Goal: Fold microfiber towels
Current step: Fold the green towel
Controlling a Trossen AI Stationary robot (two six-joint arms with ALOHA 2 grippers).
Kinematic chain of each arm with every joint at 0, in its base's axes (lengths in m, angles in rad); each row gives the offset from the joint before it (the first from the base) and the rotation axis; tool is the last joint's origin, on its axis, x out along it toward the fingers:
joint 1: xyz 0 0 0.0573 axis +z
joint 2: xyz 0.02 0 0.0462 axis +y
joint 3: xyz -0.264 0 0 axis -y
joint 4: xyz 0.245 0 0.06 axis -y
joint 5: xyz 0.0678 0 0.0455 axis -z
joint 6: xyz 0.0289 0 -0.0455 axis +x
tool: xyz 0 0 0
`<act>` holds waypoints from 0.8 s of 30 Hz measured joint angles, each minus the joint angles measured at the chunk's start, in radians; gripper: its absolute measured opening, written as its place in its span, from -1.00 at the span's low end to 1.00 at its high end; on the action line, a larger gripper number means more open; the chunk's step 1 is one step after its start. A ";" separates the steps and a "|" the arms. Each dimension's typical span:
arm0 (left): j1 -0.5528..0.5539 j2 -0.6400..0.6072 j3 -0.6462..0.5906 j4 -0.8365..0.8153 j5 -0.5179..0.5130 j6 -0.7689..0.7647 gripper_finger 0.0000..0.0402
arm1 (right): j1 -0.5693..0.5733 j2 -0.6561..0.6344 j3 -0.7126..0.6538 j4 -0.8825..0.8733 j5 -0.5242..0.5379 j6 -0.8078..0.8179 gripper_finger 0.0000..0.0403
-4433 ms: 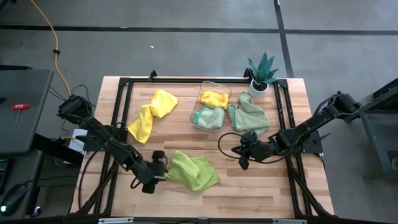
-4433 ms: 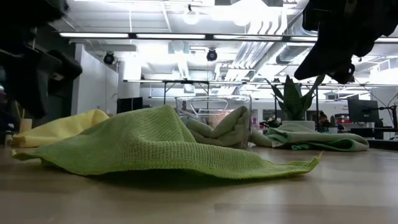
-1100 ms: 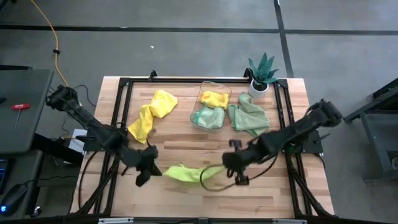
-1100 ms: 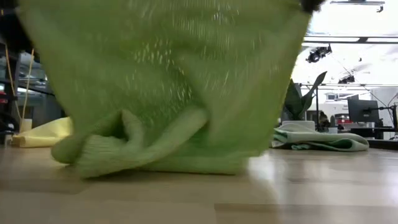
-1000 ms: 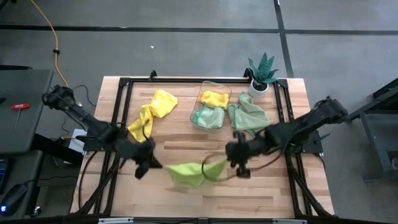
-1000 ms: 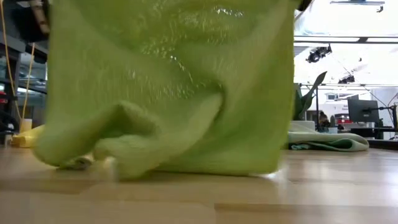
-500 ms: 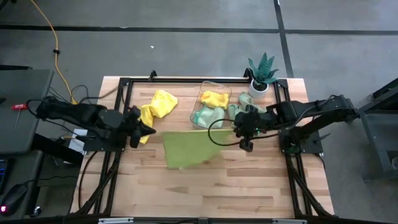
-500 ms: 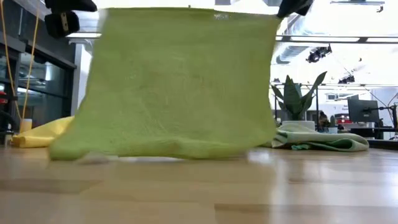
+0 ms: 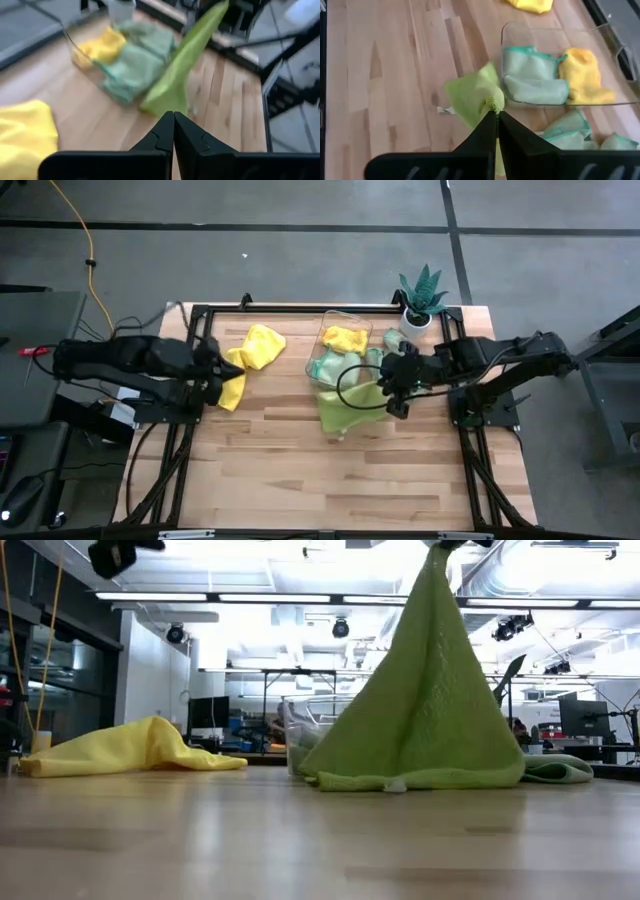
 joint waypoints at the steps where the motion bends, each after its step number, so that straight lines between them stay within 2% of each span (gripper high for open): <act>1: -0.002 0.011 -0.016 0.003 0.016 -0.006 -1.00 | 0.005 -0.001 -0.007 0.004 -0.002 0.007 -1.00; 5: -0.040 0.071 -0.107 0.101 0.068 -0.036 -1.00 | 0.029 -0.001 -0.036 0.018 -0.023 0.066 -1.00; 9: -0.109 0.167 -0.216 0.335 0.071 -0.063 -0.99 | 0.063 0.010 -0.074 0.061 -0.074 0.162 -1.00; 14: -0.216 0.357 -0.282 0.601 0.072 -0.107 -0.92 | 0.109 0.073 -0.133 0.111 -0.198 0.418 -1.00; 18: -0.310 0.480 -0.279 0.723 0.072 -0.121 -0.88 | 0.177 0.182 -0.169 0.207 -0.427 0.578 -1.00; 21: -0.376 0.523 -0.280 0.783 0.073 -0.151 -0.87 | 0.241 0.302 -0.172 0.336 -0.704 0.672 -1.00; 24: -0.437 0.539 -0.280 0.815 0.096 -0.185 -0.88 | 0.294 0.415 -0.151 0.566 -0.970 0.721 -1.00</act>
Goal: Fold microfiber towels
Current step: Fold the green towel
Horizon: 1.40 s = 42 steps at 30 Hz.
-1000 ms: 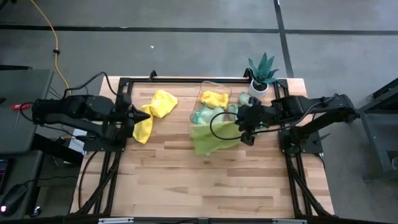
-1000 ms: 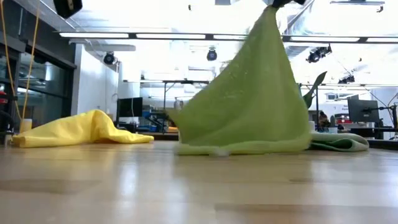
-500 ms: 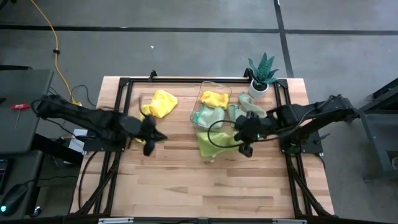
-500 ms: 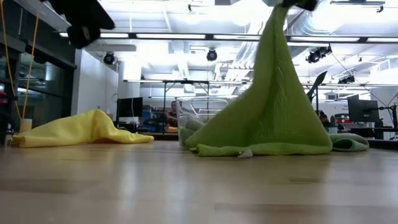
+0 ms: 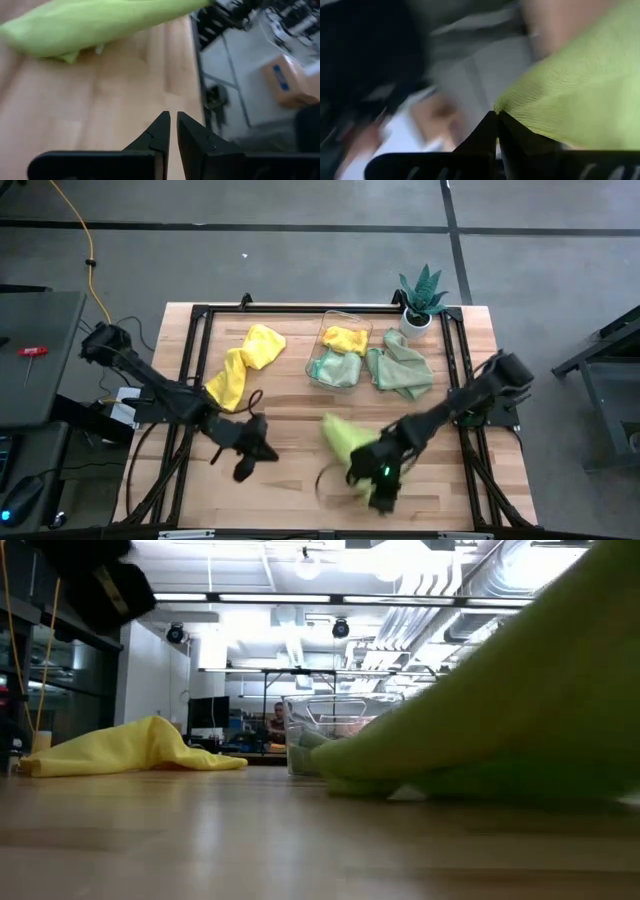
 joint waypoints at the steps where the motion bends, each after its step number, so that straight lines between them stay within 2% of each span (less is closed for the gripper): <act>1: -0.021 0.000 0.000 0.015 0.008 -0.007 -0.88 | 0.012 0.032 0.020 0.085 -0.062 -0.004 -1.00; 3: -0.056 -0.007 0.002 0.037 0.029 -0.016 -0.88 | 0.010 0.084 0.077 0.231 -0.146 -0.043 -1.00; 6: -0.108 -0.035 0.002 0.049 0.046 -0.020 -0.88 | -0.054 0.130 0.193 0.318 -0.113 -0.164 -1.00; 8: -0.136 -0.061 0.001 0.033 0.045 -0.024 -0.88 | -0.120 0.141 0.272 0.280 0.003 -0.275 -1.00; 10: -0.159 -0.081 0.001 0.032 0.036 -0.024 -0.88 | -0.191 0.141 0.351 0.169 0.175 -0.378 -1.00; 13: -0.186 -0.109 0.001 0.000 -0.005 -0.025 -0.88 | -0.279 0.140 0.474 -0.087 0.433 -0.484 -1.00; 15: -0.199 -0.124 0.001 -0.032 -0.032 -0.025 -0.88 | -0.320 0.140 0.543 -0.266 0.543 -0.548 -1.00; 19: -0.221 -0.143 0.001 -0.076 -0.109 -0.032 -0.88 | -0.349 0.142 0.642 -0.494 0.544 -0.663 -1.00; 23: -0.230 -0.150 0.001 -0.089 -0.209 -0.018 -0.88 | -0.331 0.142 0.749 -0.619 0.552 -0.809 -1.00; 25: -0.230 -0.151 0.001 -0.086 -0.253 0.004 -0.88 | -0.320 0.142 0.804 -0.627 0.529 -0.854 -1.00; 29: -0.213 -0.151 0.000 -0.085 -0.338 0.028 -0.88 | -0.270 0.139 0.859 -0.602 0.381 -0.884 -1.00; 32: -0.189 -0.151 0.000 -0.078 -0.371 0.029 -0.88 | -0.208 0.140 0.859 -0.662 0.294 -0.877 -1.00; 35: -0.161 -0.151 0.000 -0.075 -0.409 0.040 -0.88 | -0.145 0.154 0.859 -0.823 0.347 -0.901 -1.00; 39: -0.109 -0.143 0.000 -0.058 -0.435 0.097 -0.87 | -0.084 0.185 0.856 -1.021 0.547 -0.905 -1.00; 42: -0.060 -0.112 0.001 0.006 -0.406 0.168 -0.82 | -0.076 0.186 0.857 -1.029 0.615 -0.846 -1.00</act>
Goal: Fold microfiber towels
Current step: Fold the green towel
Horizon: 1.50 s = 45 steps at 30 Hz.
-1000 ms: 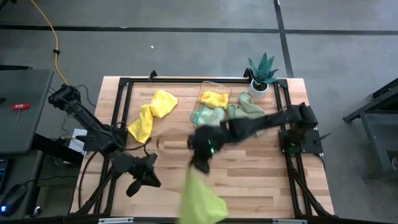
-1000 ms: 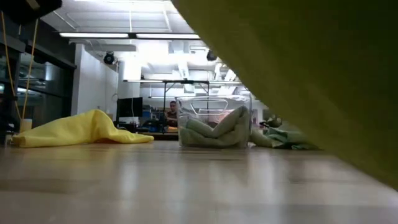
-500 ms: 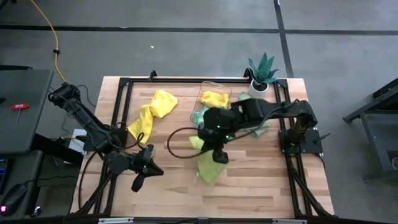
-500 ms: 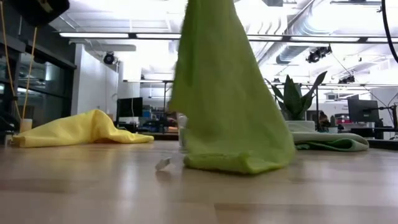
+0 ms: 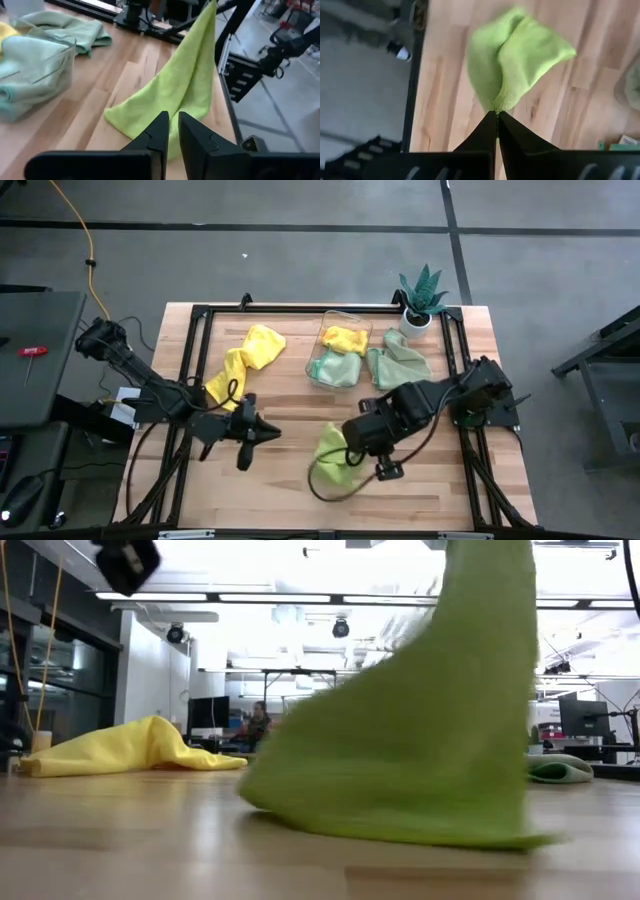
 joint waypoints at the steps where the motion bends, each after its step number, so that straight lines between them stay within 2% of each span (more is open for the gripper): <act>1: 0.018 0.019 0.000 0.036 0.023 0.023 -0.80 | -0.002 0.001 0.000 0.007 0.012 0.020 -1.00; 5: 0.074 0.141 0.000 0.183 0.107 0.075 -0.65 | -0.017 0.001 0.000 -0.017 0.039 0.080 -1.00; 11: 0.120 0.378 0.006 0.387 0.154 0.067 -0.38 | -0.031 -0.015 -0.063 -0.020 0.040 0.130 -1.00; 15: 0.135 0.526 0.060 0.394 0.185 0.102 -0.26 | -0.027 -0.041 -0.174 -0.027 0.037 0.171 -1.00; 24: 0.146 0.779 0.206 0.387 0.191 0.415 -0.22 | -0.005 -0.107 -0.364 0.123 0.010 0.257 -1.00; 28: 0.160 0.820 0.239 0.352 0.192 0.478 -0.22 | 0.008 -0.110 -0.375 0.149 0.011 0.278 -1.00; 35: 0.166 0.822 0.243 0.252 0.199 0.630 -0.22 | 0.022 -0.110 -0.376 0.156 0.011 0.286 -1.00; 38: 0.166 0.822 0.243 0.218 0.255 0.708 -0.22 | 0.023 -0.110 -0.376 0.164 0.011 0.286 -1.00; 45: 0.166 0.822 0.243 0.281 0.260 0.753 -0.22 | 0.023 -0.110 -0.376 0.195 0.011 0.292 -1.00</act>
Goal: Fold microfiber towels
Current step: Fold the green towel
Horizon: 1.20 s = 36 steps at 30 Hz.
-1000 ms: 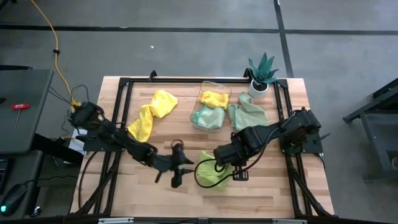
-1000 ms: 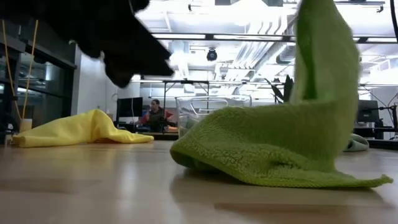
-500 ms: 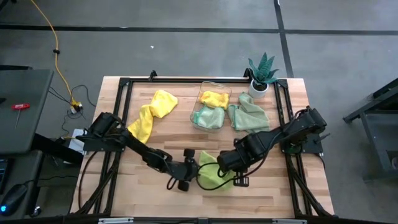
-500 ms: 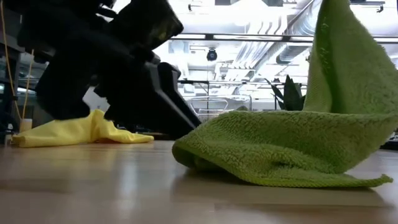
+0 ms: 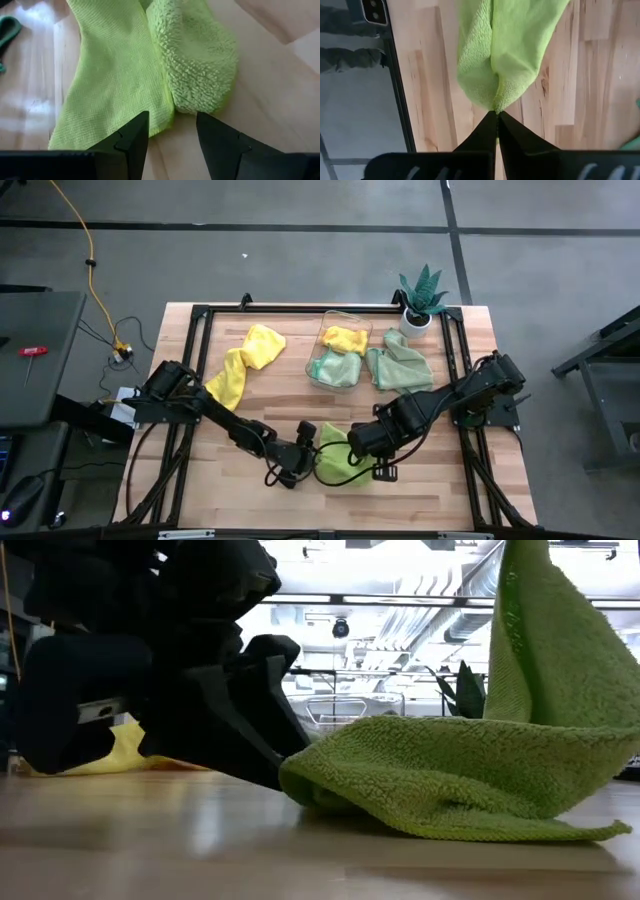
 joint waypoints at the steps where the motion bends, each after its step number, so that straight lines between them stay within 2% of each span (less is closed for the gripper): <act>1: 0.000 0.000 0.000 0.000 -0.001 0.001 -0.22 | 0.000 0.000 0.000 0.008 0.000 0.000 -1.00; 6: 0.000 0.010 0.000 0.001 -0.063 0.052 -0.22 | 0.000 0.000 0.000 0.041 0.000 0.000 -1.00; 12: 0.010 0.009 0.000 0.010 -0.072 0.098 -0.26 | -0.001 0.000 0.000 0.068 0.000 0.001 -1.00; 17: 0.013 0.009 0.000 0.046 -0.067 0.102 -0.47 | -0.001 0.000 0.000 0.078 0.001 0.026 -1.00; 24: 0.001 0.009 0.000 0.062 -0.035 0.064 -0.94 | -0.001 0.000 0.000 0.078 0.003 0.041 -1.00; 29: 0.003 0.003 0.000 0.065 -0.037 -0.008 -0.96 | -0.001 0.000 0.000 0.079 0.002 0.045 -1.00; 32: 0.003 -0.057 0.000 -0.017 -0.039 -0.082 -0.99 | -0.001 -0.001 0.000 0.036 0.004 0.038 -1.00; 36: 0.015 -0.233 0.000 -0.196 -0.049 -0.115 -0.99 | 0.001 -0.032 0.000 -0.112 0.069 0.049 -1.00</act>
